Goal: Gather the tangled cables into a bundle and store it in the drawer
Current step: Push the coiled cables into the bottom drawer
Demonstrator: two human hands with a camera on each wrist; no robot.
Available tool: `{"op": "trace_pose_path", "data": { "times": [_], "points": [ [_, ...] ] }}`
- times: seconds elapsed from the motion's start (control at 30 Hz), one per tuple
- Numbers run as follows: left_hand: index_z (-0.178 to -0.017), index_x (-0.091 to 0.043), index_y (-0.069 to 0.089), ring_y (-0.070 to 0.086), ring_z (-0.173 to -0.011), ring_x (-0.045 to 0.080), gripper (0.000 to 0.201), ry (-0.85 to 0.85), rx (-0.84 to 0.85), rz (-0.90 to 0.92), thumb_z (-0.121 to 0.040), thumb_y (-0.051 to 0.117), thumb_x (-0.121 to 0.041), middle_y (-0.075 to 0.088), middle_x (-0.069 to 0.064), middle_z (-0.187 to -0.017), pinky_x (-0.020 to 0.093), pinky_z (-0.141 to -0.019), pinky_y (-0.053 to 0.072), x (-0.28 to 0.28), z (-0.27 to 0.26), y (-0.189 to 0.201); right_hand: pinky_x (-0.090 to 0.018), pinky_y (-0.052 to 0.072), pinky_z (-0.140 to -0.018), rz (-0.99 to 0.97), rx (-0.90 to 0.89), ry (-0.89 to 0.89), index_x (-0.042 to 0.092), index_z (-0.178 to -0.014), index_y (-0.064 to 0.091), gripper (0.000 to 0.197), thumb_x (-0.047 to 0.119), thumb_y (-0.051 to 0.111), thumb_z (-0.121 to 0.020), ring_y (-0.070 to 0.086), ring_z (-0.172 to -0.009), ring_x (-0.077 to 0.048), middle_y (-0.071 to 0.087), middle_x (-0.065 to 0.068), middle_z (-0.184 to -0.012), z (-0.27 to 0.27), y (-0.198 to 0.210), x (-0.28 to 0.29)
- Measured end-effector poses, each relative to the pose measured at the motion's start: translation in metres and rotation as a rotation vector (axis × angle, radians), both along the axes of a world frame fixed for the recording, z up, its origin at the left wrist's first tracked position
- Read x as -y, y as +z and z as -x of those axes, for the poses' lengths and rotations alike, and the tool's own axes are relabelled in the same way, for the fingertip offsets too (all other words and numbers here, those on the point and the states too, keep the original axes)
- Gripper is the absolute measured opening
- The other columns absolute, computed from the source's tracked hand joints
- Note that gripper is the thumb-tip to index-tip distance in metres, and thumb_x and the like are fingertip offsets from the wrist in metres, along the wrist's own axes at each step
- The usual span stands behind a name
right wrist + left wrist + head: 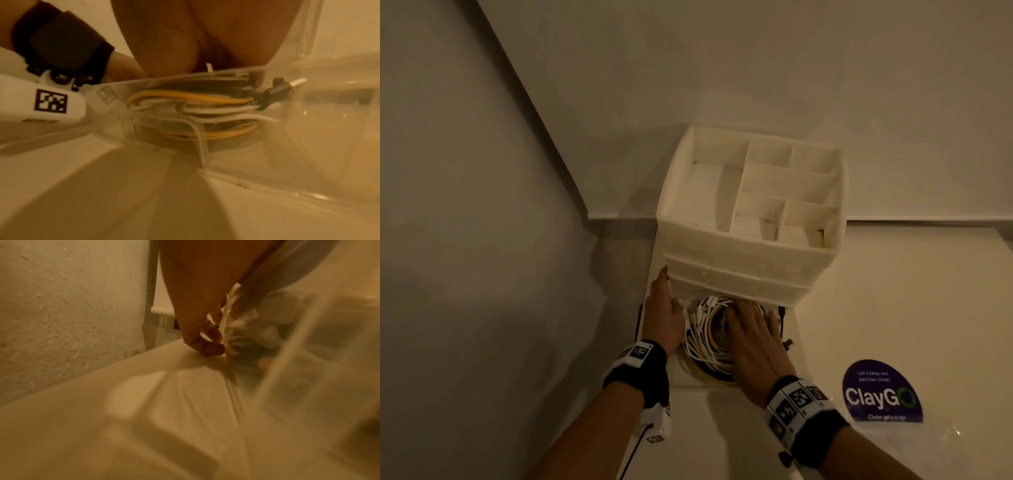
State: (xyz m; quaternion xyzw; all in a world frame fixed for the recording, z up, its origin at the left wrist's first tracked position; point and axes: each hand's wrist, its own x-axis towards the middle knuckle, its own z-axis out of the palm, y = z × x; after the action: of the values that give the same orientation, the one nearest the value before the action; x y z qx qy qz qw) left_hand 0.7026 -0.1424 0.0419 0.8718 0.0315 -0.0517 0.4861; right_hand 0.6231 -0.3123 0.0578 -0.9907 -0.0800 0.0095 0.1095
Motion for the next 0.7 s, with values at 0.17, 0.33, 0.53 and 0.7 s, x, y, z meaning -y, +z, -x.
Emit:
{"op": "trace_pose_path", "data": {
  "times": [0.17, 0.33, 0.53, 0.7],
  "points": [
    [-0.151, -0.018, 0.023, 0.040, -0.134, 0.021, 0.063, 0.038, 0.042, 0.019, -0.095, 0.044, 0.003, 0.038, 0.004, -0.149, 0.035, -0.110, 0.036, 0.000, 0.001, -0.001, -0.055, 0.013, -0.117, -0.110, -0.079, -0.183, 0.011, -0.144, 0.035, 0.068, 0.009, 0.043, -0.076, 0.024, -0.142, -0.028, 0.029, -0.006, -0.148, 0.001, 0.009, -0.021],
    [-0.149, -0.021, 0.027, 0.056, -0.100, 0.018, 0.066, 0.047, -0.035, 0.089, -0.092, 0.054, 0.000, 0.041, 0.001, -0.144, 0.019, -0.081, 0.046, -0.011, -0.007, 0.001, -0.036, 0.052, -0.082, -0.539, 0.225, -0.310, 0.012, -0.101, 0.062, 0.025, 0.006, 0.050, -0.080, 0.060, -0.097, -0.024, 0.058, -0.005, -0.112, 0.018, 0.043, 0.012],
    [-0.146, -0.028, 0.035, 0.060, -0.113, 0.018, 0.073, -0.113, -0.076, 0.084, -0.084, 0.057, 0.002, 0.055, -0.007, -0.135, 0.035, -0.099, 0.049, -0.013, -0.016, 0.008, -0.050, 0.047, -0.100, -1.165, -0.182, -0.703, 0.028, -0.142, 0.033, 0.071, 0.004, 0.065, -0.083, 0.052, -0.124, -0.026, 0.042, -0.006, -0.147, -0.013, 0.015, 0.069],
    [-0.118, -0.012, 0.058, 0.061, -0.094, 0.012, 0.043, -0.032, -0.006, -0.053, -0.077, 0.069, -0.003, 0.065, -0.003, -0.105, 0.007, -0.071, 0.041, -0.011, -0.027, 0.020, -0.039, 0.055, -0.079, -1.183, -0.169, -0.744, 0.023, -0.128, 0.043, 0.049, -0.003, 0.056, -0.089, 0.066, -0.091, -0.013, 0.057, 0.004, -0.120, -0.013, 0.009, 0.063]
  ]
}}
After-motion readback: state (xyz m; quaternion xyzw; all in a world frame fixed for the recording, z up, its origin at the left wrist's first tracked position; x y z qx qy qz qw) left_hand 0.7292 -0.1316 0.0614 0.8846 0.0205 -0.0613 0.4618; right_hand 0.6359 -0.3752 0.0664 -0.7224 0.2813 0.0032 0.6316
